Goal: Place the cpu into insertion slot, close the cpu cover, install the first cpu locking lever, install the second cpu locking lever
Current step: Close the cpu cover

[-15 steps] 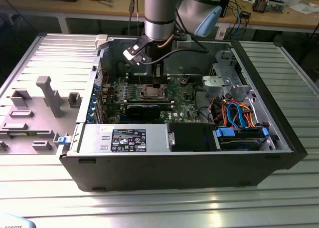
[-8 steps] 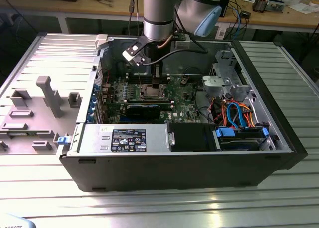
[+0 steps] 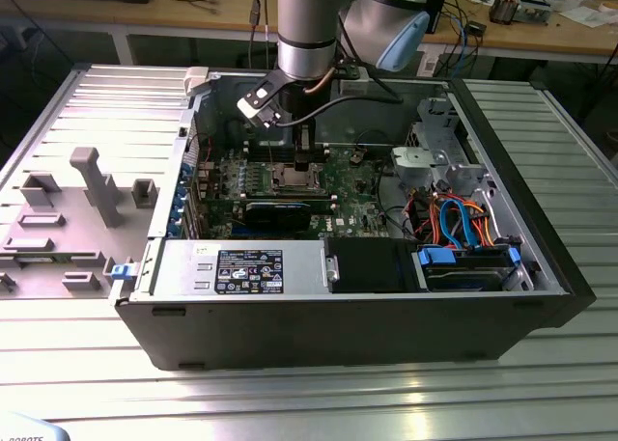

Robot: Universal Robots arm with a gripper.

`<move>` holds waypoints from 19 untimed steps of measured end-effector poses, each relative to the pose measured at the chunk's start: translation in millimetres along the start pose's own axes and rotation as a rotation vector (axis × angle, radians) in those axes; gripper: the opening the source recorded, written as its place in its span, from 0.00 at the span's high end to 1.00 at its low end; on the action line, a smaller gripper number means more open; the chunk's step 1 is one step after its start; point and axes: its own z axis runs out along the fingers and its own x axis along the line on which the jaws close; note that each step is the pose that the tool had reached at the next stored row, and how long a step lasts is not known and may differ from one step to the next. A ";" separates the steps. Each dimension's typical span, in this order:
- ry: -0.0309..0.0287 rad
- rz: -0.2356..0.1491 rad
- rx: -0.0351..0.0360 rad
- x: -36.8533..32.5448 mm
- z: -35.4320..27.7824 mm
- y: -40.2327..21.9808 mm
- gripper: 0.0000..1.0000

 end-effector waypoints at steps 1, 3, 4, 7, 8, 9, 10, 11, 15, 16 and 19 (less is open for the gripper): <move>0.0001 0.000 0.0000 0.0 0.0 0.0 0.89; 0.0001 -0.003 -0.0001 0.0 0.4 -1.2 0.89; 0.0002 -0.009 -0.0003 0.0 0.7 -2.0 0.89; 0.0016 -0.070 -0.0028 -0.7 4.0 -22.6 0.89; 0.0018 -0.077 -0.0030 -0.4 9.0 -32.8 0.89; 0.0017 -0.077 -0.0030 -0.4 10.0 -33.1 0.89; 0.0017 -0.078 -0.0030 -0.4 10.6 -33.2 0.89; 0.0017 -0.078 -0.0029 -0.4 11.1 -33.2 0.89; 0.0018 -0.078 -0.0030 -0.3 13.1 -33.2 0.89; 0.0017 -0.078 -0.0030 -0.3 13.6 -33.2 0.89; 0.0017 -0.078 -0.0028 -0.3 14.3 -33.3 0.89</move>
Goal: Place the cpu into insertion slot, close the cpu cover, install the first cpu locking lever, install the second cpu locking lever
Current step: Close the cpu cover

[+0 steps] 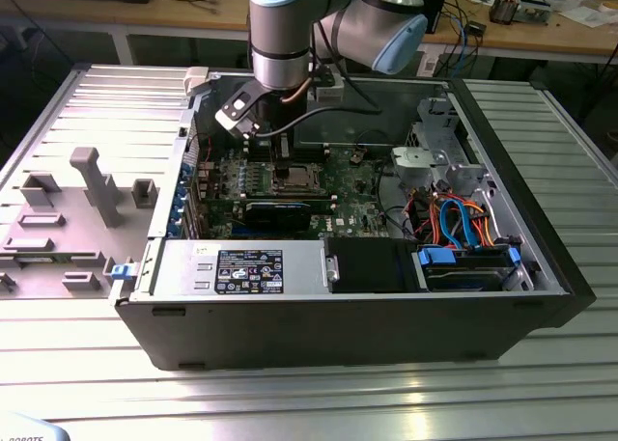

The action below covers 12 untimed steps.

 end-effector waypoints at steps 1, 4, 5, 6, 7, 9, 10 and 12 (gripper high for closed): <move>0.0001 0.000 -0.0001 0.1 0.8 0.0 0.89; -0.0004 0.000 0.0004 0.0 1.9 -0.1 0.89; -0.0001 0.000 0.0000 0.1 2.1 -0.2 0.89; 0.0008 0.000 -0.0004 0.1 1.9 -0.2 0.89; 0.0015 0.000 -0.0008 0.2 1.3 -0.3 0.89; 0.0008 0.000 -0.0002 0.0 -1.5 -0.5 0.89; 0.0009 0.000 -0.0003 0.0 -2.6 -0.6 0.89; 0.0009 0.000 -0.0003 0.0 -2.6 -0.7 0.89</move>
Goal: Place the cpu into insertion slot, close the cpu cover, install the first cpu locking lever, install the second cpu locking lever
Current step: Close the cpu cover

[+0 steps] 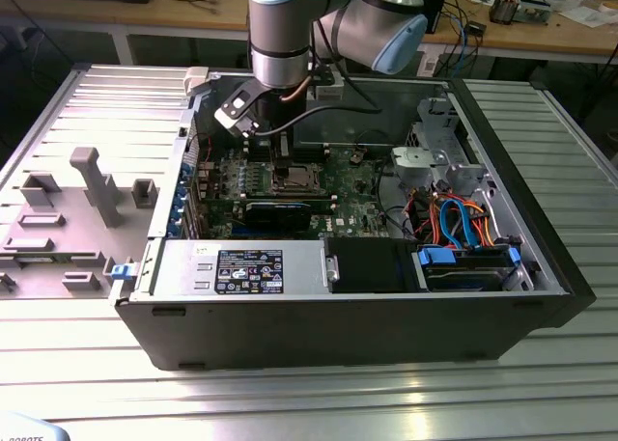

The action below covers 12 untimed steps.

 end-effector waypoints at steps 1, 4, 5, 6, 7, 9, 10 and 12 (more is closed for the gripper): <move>-0.0001 0.000 0.0001 0.0 -0.1 0.0 0.89; -0.0001 0.000 0.0001 0.0 -0.1 0.0 0.89; -0.0005 0.000 0.0004 -0.2 -0.2 1.6 0.89; -0.0003 0.000 0.0002 -0.4 -0.1 4.0 0.89; -0.0002 0.000 0.0002 -0.6 0.0 5.9 0.89; -0.0001 0.000 0.0005 -1.3 0.2 13.9 0.89; -0.0001 0.001 0.0005 -1.6 0.3 17.4 0.89; -0.0001 0.001 0.0005 -1.9 0.4 20.7 0.89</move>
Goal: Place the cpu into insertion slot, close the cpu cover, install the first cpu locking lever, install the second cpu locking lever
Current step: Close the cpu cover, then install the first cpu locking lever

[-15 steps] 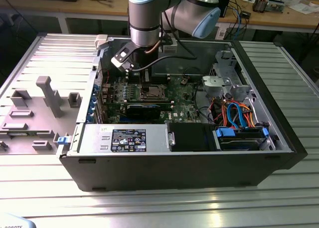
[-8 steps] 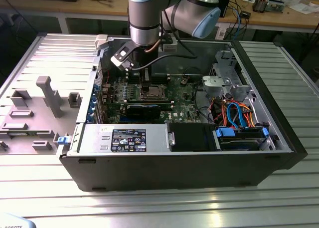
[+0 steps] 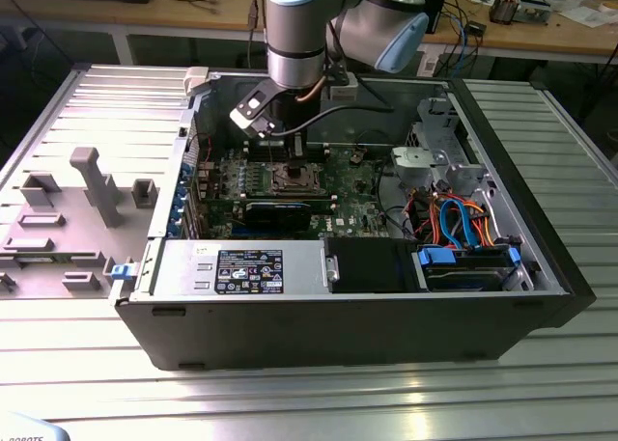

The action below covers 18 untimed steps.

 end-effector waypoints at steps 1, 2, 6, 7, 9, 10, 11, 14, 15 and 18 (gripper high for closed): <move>0.0000 0.000 0.0000 0.0 0.0 0.0 0.89; 0.0000 0.000 0.0000 0.1 0.0 0.1 0.89; 0.0000 0.000 0.0000 0.0 0.1 1.1 0.89; -0.0001 0.000 0.0000 0.1 -0.5 1.2 0.89; -0.0011 0.000 0.0001 -0.1 -2.1 1.2 0.89; -0.0010 0.000 0.0000 -0.1 -2.3 1.2 0.89; -0.0011 0.000 0.0001 -0.1 -2.6 1.2 0.89; -0.0011 0.000 0.0001 -0.2 -4.3 1.2 0.89; -0.0011 0.000 0.0002 -0.2 -4.9 1.2 0.89; -0.0023 0.000 0.0002 -0.3 -7.1 1.3 0.89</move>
